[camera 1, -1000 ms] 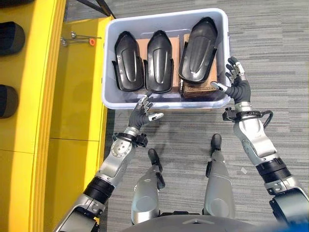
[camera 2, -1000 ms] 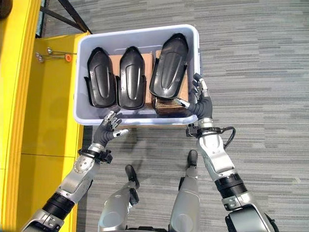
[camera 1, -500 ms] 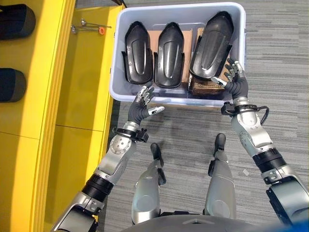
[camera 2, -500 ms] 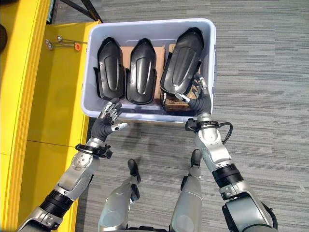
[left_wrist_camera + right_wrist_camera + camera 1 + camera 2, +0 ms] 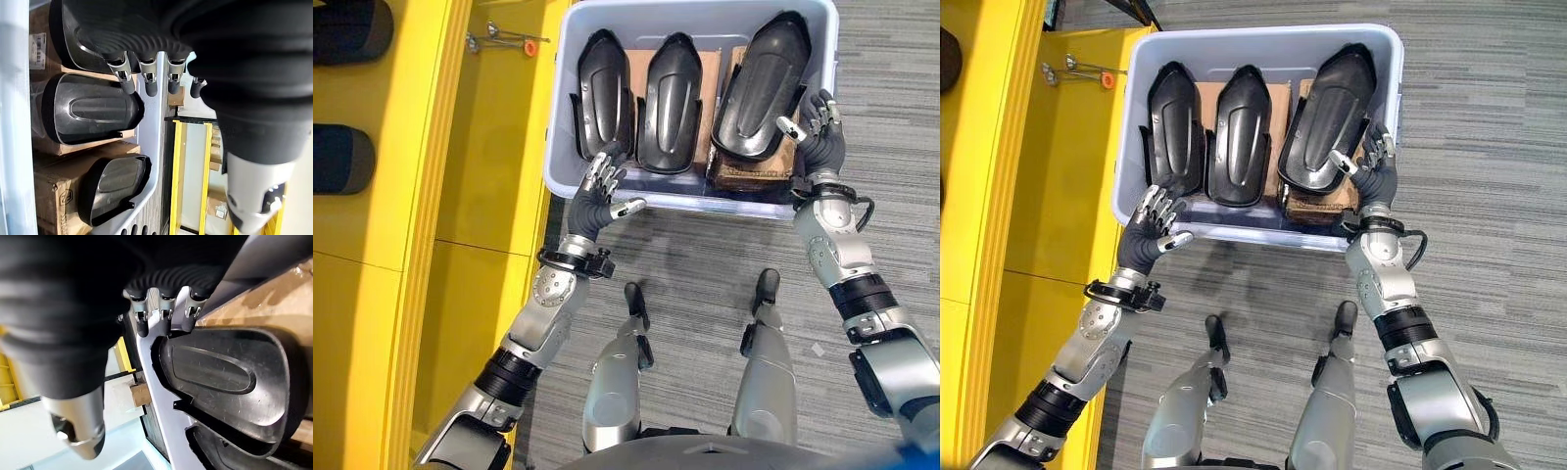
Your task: Move parts from the plastic box to the shelf.
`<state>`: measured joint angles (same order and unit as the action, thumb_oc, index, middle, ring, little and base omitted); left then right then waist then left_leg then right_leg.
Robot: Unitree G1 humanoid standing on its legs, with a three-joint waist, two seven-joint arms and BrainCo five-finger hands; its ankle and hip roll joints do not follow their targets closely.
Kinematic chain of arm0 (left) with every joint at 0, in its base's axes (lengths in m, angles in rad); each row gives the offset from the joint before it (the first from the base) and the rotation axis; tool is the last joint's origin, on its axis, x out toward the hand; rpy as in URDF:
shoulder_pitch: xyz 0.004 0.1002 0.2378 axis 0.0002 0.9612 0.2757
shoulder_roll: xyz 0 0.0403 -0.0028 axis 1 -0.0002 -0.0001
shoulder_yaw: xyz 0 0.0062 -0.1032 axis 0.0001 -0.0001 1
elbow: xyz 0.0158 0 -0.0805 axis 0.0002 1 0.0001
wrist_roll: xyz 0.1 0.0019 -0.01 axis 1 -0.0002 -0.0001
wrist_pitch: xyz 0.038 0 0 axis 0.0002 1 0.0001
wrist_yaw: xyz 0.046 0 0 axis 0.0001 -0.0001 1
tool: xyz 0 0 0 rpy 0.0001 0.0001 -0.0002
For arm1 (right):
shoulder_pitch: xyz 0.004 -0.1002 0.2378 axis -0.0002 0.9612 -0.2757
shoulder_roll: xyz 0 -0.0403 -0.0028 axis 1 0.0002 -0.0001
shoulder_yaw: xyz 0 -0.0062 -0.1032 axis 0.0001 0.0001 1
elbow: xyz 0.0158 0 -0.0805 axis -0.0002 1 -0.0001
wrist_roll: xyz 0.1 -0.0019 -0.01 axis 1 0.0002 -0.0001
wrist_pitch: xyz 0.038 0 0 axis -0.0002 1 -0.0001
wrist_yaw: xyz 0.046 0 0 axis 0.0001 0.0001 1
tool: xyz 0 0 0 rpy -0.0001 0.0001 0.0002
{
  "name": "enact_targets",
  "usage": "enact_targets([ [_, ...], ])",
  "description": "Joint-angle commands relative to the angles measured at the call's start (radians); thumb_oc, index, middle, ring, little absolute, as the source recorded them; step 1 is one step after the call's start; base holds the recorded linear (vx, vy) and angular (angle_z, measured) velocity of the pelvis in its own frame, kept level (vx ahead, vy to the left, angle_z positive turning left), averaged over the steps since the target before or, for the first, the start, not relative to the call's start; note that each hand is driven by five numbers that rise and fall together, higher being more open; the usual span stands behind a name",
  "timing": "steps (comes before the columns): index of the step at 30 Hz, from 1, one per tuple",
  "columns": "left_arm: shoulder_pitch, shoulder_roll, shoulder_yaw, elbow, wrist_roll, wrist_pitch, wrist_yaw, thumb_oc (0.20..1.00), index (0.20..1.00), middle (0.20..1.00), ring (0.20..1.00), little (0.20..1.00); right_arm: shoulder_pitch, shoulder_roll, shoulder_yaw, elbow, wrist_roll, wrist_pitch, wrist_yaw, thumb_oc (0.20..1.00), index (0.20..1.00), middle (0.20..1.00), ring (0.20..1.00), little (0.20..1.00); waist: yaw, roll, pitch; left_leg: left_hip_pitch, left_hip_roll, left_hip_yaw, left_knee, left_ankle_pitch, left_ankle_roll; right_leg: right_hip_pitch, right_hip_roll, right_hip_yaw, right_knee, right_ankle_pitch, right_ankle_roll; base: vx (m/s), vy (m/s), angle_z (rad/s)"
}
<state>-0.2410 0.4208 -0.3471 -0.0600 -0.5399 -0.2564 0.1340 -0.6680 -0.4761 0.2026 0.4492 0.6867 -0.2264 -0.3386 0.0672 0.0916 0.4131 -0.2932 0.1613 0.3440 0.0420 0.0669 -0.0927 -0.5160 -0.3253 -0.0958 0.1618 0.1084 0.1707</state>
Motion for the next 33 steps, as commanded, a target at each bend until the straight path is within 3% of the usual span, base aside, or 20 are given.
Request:
enact_targets([
  [1,0.011,0.071,0.028,-0.120,-0.021,-0.072,0.013,1.000,1.000,1.000,1.000,1.000,-0.079,0.011,-0.017,-0.003,0.044,-0.065,-0.009,1.000,1.000,1.000,1.000,1.000,0.012,-0.029,-0.018,-0.035,0.097,-0.068,0.053,0.020,-0.091,0.064,-0.058,0.007,-0.016,0.025,0.045,0.02,0.013,0.04],
  [33,-0.042,0.078,0.002,-0.163,-0.023,-0.080,0.044,1.000,1.000,1.000,1.000,1.000,-0.284,-0.009,0.016,0.435,0.067,0.008,-0.009,1.000,1.000,1.000,1.000,1.000,0.039,-0.014,0.040,-0.153,0.081,-0.107,0.113,-0.008,-0.066,-0.023,-0.061,0.010,0.040,0.009,0.035,0.01,0.002,0.02],
])
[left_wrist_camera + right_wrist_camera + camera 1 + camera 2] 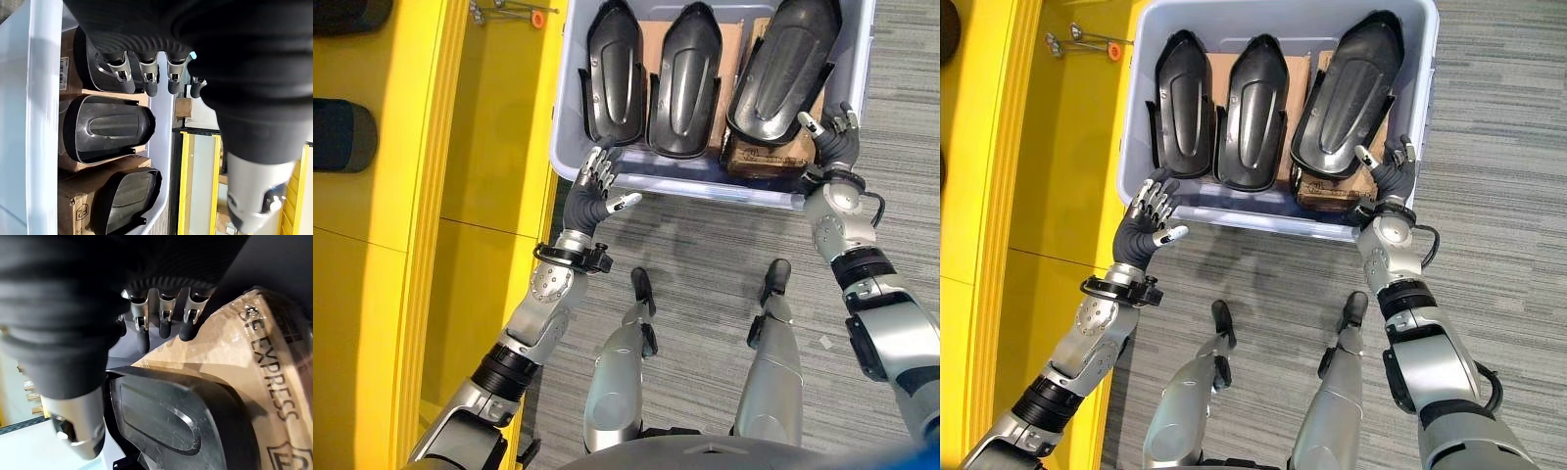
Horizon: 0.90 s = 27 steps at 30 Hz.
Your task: Move parts from the plastic box to the shelf.
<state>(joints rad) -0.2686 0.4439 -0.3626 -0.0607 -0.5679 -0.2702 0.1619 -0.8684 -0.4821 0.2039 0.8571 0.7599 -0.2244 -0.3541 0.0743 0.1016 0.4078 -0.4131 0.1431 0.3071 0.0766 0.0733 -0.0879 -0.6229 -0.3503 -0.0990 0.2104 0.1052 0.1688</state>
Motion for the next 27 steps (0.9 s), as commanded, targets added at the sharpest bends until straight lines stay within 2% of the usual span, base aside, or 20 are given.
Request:
enact_targets([
  [1,-0.014,0.055,0.016,-0.166,0.003,-0.066,0.016,1.000,1.000,1.000,1.000,1.000,-0.094,-0.006,0.015,0.037,-0.008,0.007,0.005,1.000,1.000,1.000,1.000,1.000,0.033,-0.023,0.047,-0.039,0.098,-0.072,0.081,-0.016,-0.070,0.082,-0.036,0.013,-0.008,0.012,0.037,0.00,0.011,0.13],
  [12,-0.020,0.061,0.014,-0.187,-0.001,-0.071,0.026,1.000,1.000,1.000,1.000,1.000,-0.198,-0.054,0.027,0.159,-0.021,0.023,-0.010,1.000,1.000,1.000,1.000,1.000,0.044,-0.022,0.070,-0.087,0.087,-0.093,0.095,-0.021,-0.064,0.063,-0.041,-0.003,0.002,0.012,0.038,0.00,0.009,0.04],
  [22,-0.027,0.065,0.007,-0.192,-0.006,-0.072,0.035,1.000,1.000,1.000,1.000,1.000,-0.245,-0.075,0.046,0.167,-0.026,0.027,-0.021,1.000,1.000,1.000,1.000,1.000,0.050,-0.025,0.075,-0.110,0.072,-0.102,0.106,-0.029,-0.056,0.069,-0.050,-0.015,-0.002,0.017,0.043,0.01,0.015,0.05],
  [27,-0.046,0.067,-0.008,-0.203,-0.001,-0.067,0.053,1.000,1.000,1.000,1.000,1.000,-0.329,-0.110,0.076,0.304,-0.080,0.075,-0.037,1.000,1.000,1.000,1.000,1.000,0.056,-0.036,0.085,-0.143,0.063,-0.117,0.118,-0.034,-0.051,0.073,-0.054,-0.032,-0.007,0.024,0.048,0.01,0.024,0.09],
])
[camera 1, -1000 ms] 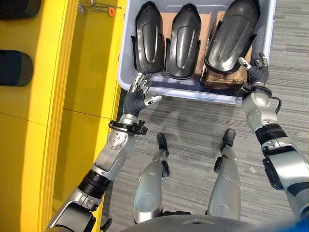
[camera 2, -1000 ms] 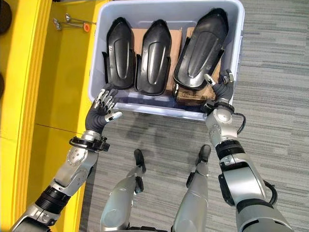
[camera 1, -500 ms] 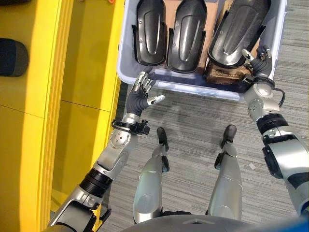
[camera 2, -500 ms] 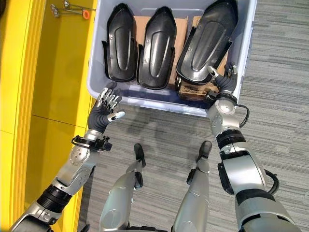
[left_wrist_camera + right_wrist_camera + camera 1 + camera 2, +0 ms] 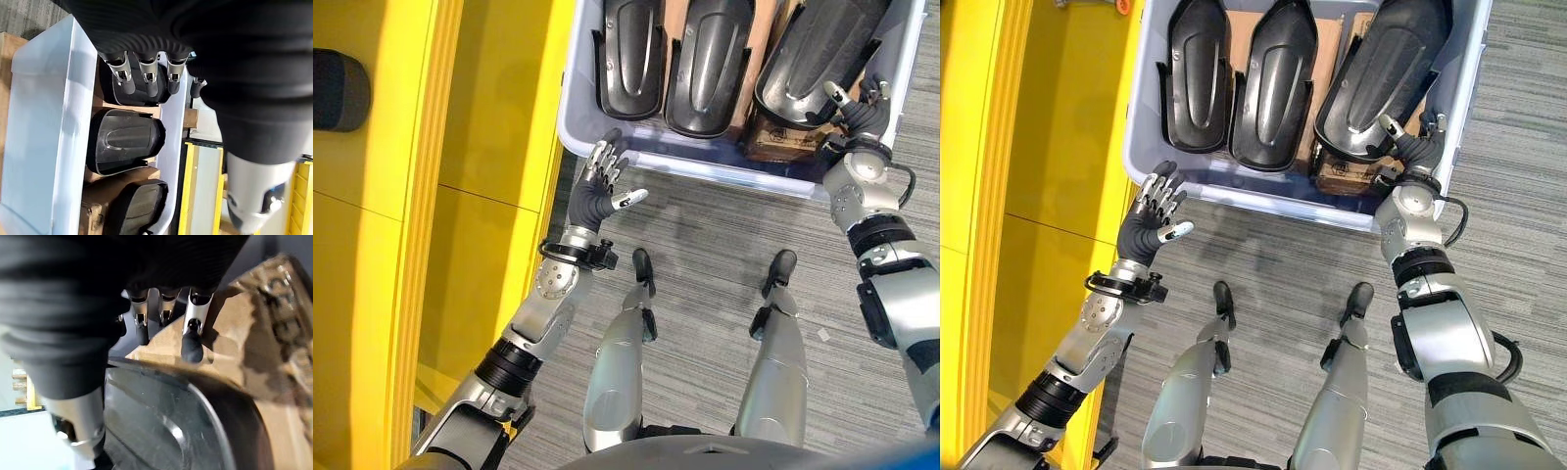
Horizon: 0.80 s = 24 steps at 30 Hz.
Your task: Move parts from the plastic box to the shelf.
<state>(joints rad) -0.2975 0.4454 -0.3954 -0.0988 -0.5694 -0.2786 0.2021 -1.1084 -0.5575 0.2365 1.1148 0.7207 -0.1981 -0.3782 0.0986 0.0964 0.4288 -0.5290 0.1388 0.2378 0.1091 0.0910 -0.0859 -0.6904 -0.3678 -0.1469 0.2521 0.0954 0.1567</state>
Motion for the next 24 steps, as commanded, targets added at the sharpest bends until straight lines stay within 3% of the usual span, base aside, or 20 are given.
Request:
enact_targets([
  [1,-0.018,0.065,0.026,-0.168,0.001,-0.059,0.014,1.000,1.000,1.000,1.000,1.000,-0.097,-0.038,0.046,0.059,-0.042,0.051,-0.013,1.000,1.000,1.000,1.000,1.000,0.032,-0.032,0.067,-0.031,0.066,-0.050,0.086,-0.052,-0.053,0.142,-0.036,0.012,-0.051,0.035,0.060,0.01,0.017,0.19],
  [19,-0.021,0.058,0.035,-0.192,0.025,-0.054,0.051,1.000,1.000,1.000,1.000,1.000,-0.172,-0.089,0.130,0.237,-0.128,0.134,0.017,1.000,1.000,1.000,1.000,1.000,0.055,-0.071,0.091,-0.172,0.045,-0.117,0.129,-0.057,-0.042,0.154,-0.034,-0.062,-0.093,0.053,0.067,0.01,0.011,0.12],
  [20,-0.020,0.060,0.034,-0.186,0.024,-0.051,0.052,1.000,1.000,1.000,1.000,1.000,-0.170,-0.092,0.140,0.254,-0.136,0.146,0.032,0.539,0.539,0.539,0.539,0.539,0.060,-0.074,0.091,-0.183,0.040,-0.124,0.132,-0.056,-0.040,0.157,-0.035,-0.072,-0.095,0.054,0.068,0.00,0.008,0.16],
  [21,-0.022,0.060,0.036,-0.184,0.025,-0.052,0.054,1.000,1.000,1.000,1.000,1.000,-0.167,-0.091,0.137,0.254,-0.129,0.146,0.035,0.335,0.335,0.335,0.335,0.335,0.061,-0.074,0.091,-0.186,0.038,-0.129,0.133,-0.056,-0.041,0.159,-0.036,-0.077,-0.096,0.054,0.068,0.00,0.007,0.17],
  [22,-0.022,0.060,0.036,-0.184,0.025,-0.052,0.054,1.000,1.000,1.000,1.000,1.000,-0.167,-0.091,0.137,0.254,-0.129,0.146,0.035,0.335,0.335,0.335,0.335,0.335,0.061,-0.074,0.091,-0.186,0.038,-0.129,0.133,-0.056,-0.041,0.159,-0.036,-0.077,-0.096,0.054,0.068,0.00,0.003,0.12],
  [23,-0.029,0.061,0.038,-0.178,0.025,-0.052,0.057,1.000,1.000,1.000,1.000,1.000,-0.166,-0.090,0.131,0.277,-0.118,0.152,0.040,0.200,0.200,0.200,0.200,0.200,0.068,-0.075,0.091,-0.193,0.034,-0.134,0.135,-0.056,-0.041,0.165,-0.037,-0.086,-0.097,0.052,0.068,0.00,-0.006,0.11],
  [24,-0.030,0.061,0.038,-0.178,0.025,-0.052,0.057,1.000,1.000,1.000,1.000,1.000,-0.167,-0.090,0.131,0.278,-0.118,0.152,0.040,0.200,0.200,0.200,0.200,0.200,0.067,-0.074,0.091,-0.194,0.034,-0.135,0.135,-0.056,-0.042,0.166,-0.037,-0.087,-0.098,0.052,0.068,0.00,0.000,0.08],
])
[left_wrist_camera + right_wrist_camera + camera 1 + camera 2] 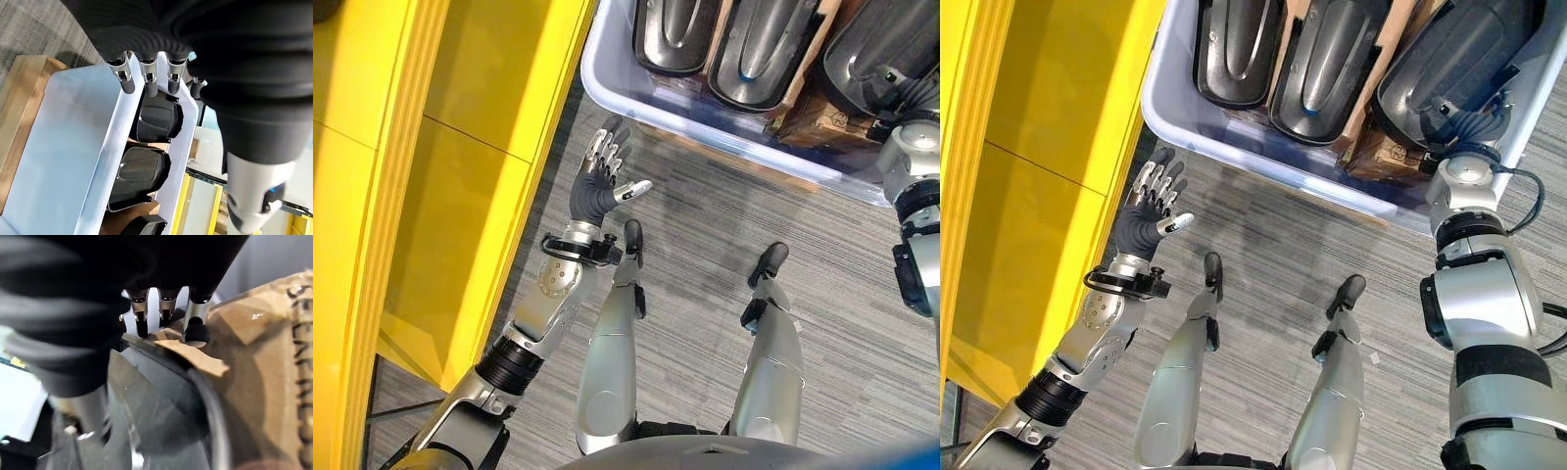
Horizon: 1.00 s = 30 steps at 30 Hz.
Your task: Move parts from the plastic box to the shelf.
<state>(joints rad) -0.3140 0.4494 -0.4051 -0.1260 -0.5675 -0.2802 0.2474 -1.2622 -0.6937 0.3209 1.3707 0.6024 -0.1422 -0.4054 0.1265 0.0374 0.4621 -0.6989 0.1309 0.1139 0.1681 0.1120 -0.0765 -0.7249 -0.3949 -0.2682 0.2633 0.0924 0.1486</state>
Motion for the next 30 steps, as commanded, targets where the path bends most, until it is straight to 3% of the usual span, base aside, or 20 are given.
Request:
enact_targets([
  [1,-0.014,0.056,0.049,-0.149,0.022,-0.052,0.011,1.000,1.000,1.000,1.000,1.000,-0.012,0.052,0.044,0.021,0.012,0.093,0.071,0.200,0.200,0.200,0.200,0.200,0.042,-0.016,0.058,-0.025,0.040,-0.014,0.075,-0.075,-0.052,0.203,-0.010,0.031,-0.110,0.054,0.076,0.00,0.011,0.07],
  [18,-0.027,0.074,0.046,-0.134,-0.001,-0.062,0.001,1.000,1.000,1.000,1.000,1.000,0.002,0.073,0.022,-0.032,0.062,0.064,0.073,0.200,0.200,0.200,0.200,0.200,0.044,-0.027,0.058,0.013,0.045,-0.011,0.071,-0.067,-0.060,0.243,-0.006,0.035,-0.121,0.048,0.070,-0.01,0.004,0.00],
  [30,0.014,0.120,0.059,-0.127,-0.029,-0.062,-0.043,1.000,1.000,1.000,1.000,1.000,0.047,0.026,-0.012,-0.166,0.114,0.016,0.081,0.200,0.200,0.200,0.200,0.200,0.036,-0.038,0.048,0.115,0.063,-0.007,0.033,-0.043,-0.073,0.309,0.009,0.038,-0.121,0.045,0.069,-0.03,-0.019,-0.02],
])
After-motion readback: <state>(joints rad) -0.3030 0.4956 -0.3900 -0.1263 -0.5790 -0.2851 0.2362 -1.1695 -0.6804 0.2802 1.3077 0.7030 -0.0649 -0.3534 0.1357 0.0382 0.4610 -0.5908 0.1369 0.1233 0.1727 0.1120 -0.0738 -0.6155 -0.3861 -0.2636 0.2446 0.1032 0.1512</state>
